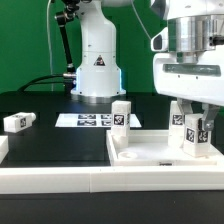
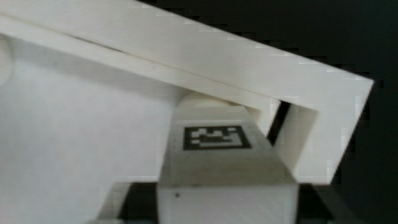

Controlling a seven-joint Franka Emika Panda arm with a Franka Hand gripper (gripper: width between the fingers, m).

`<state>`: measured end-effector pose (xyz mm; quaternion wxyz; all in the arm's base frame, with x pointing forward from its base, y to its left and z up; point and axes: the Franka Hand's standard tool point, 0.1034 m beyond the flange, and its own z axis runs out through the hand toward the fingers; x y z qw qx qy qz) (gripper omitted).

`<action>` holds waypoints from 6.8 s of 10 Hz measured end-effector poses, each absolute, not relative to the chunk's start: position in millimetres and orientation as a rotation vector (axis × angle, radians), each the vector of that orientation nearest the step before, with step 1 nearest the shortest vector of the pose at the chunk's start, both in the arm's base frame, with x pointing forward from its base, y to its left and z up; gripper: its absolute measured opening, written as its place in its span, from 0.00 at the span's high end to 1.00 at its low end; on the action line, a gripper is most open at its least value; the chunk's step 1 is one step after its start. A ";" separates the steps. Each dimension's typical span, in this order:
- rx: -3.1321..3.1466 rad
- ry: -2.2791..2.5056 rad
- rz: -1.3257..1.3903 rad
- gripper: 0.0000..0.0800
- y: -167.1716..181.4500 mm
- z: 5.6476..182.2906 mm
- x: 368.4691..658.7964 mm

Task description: Assemble square table

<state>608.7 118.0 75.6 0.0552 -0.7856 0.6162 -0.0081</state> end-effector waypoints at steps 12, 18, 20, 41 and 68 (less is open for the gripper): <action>-2.624 1.502 -0.051 0.19 119.2 72.6 612.2; -2.880 0.974 -0.086 0.19 123.7 72.7 611.7; -2.934 0.824 -0.096 0.19 122.2 72.9 612.3; -2.926 0.914 -0.101 0.64 114.3 71.5 613.1; -2.807 1.146 -0.086 0.19 121.6 70.5 610.9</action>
Offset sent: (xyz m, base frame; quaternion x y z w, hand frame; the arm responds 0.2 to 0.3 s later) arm 0.0000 0.0000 0.0000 0.0000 0.0000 0.0650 0.9979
